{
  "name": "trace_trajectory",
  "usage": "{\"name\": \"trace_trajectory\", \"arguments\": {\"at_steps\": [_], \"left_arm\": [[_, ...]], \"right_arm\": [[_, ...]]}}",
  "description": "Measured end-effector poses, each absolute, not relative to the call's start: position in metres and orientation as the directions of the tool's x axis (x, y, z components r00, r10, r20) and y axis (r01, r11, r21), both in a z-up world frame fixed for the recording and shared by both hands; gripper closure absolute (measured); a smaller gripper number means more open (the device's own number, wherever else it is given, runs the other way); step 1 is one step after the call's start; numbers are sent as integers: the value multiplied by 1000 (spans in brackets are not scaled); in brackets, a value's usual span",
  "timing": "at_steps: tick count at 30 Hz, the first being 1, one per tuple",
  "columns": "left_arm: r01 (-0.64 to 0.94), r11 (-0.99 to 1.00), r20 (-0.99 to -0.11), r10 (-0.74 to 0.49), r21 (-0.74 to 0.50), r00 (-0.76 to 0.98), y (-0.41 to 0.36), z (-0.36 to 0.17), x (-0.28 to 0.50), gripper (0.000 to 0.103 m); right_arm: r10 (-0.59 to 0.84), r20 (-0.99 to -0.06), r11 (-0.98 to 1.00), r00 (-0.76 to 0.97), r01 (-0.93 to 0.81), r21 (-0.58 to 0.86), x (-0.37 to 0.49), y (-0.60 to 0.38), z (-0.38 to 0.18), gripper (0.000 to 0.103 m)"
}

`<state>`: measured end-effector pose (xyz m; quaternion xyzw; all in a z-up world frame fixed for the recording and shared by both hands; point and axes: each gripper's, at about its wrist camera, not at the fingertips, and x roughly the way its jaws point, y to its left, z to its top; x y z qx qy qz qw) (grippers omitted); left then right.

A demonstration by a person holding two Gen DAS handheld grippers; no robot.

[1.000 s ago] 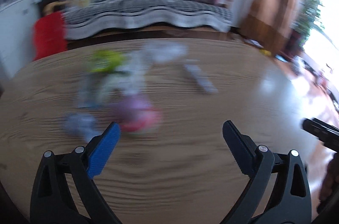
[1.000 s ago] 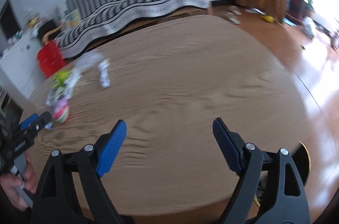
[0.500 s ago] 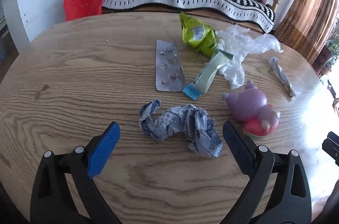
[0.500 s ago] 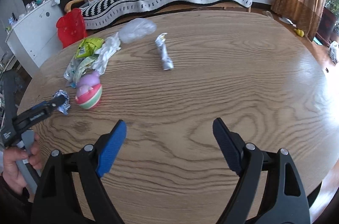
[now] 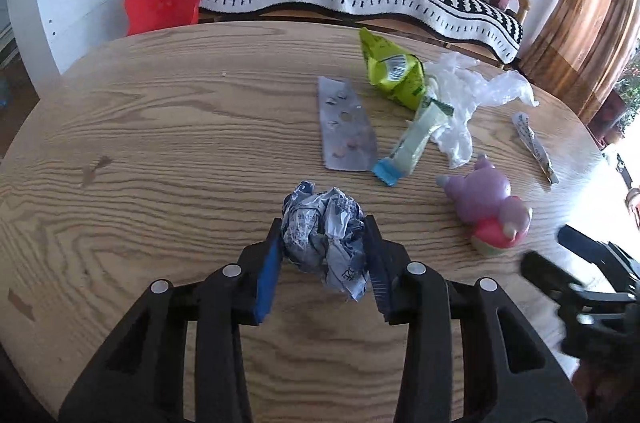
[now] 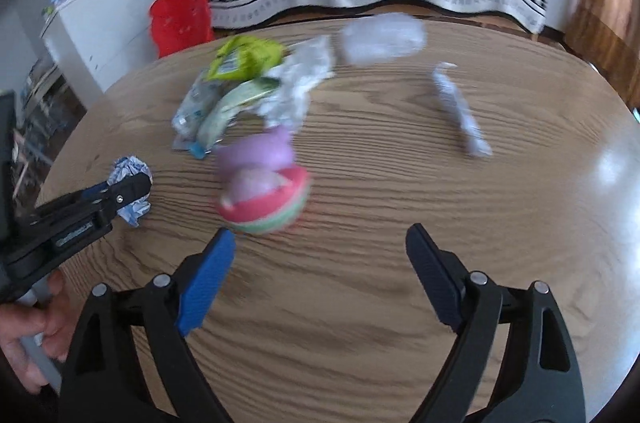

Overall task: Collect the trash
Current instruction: 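Grasp crumpled foil paper with left tool while right tool grasps pink toy, then carry foil paper and pink toy to the bin and open both tools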

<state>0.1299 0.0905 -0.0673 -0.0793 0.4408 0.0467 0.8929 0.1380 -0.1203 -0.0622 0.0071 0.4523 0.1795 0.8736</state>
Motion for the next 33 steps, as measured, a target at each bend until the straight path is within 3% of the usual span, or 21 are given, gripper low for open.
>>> {"name": "trace_trajectory", "arguments": {"at_steps": [6, 8, 9, 12, 22, 33], "left_arm": [[-174, 980, -793, 30, -96, 609, 105, -64, 123, 64], [-183, 978, -794, 33, -99, 607, 108, -65, 123, 64], [-185, 978, -795, 34, -99, 605, 109, -65, 123, 64], [-176, 980, -794, 31, -96, 607, 104, -64, 124, 64], [-105, 990, -779, -4, -90, 627, 51, -50, 120, 64], [107, 988, -763, -153, -110, 628, -90, -36, 105, 64]], "right_arm": [[269, -806, 939, 528, -328, 99, 159, -71, -74, 18], [267, -805, 938, 529, -335, 91, 163, -64, -76, 28], [258, -803, 940, 536, -332, 80, 164, -63, -76, 46], [282, -800, 936, 529, -333, 110, 165, -66, -73, 50], [232, -771, 959, 593, -272, 79, 140, -131, -44, 51], [93, -753, 996, 651, -70, 62, 83, -297, -17, 51]]}}
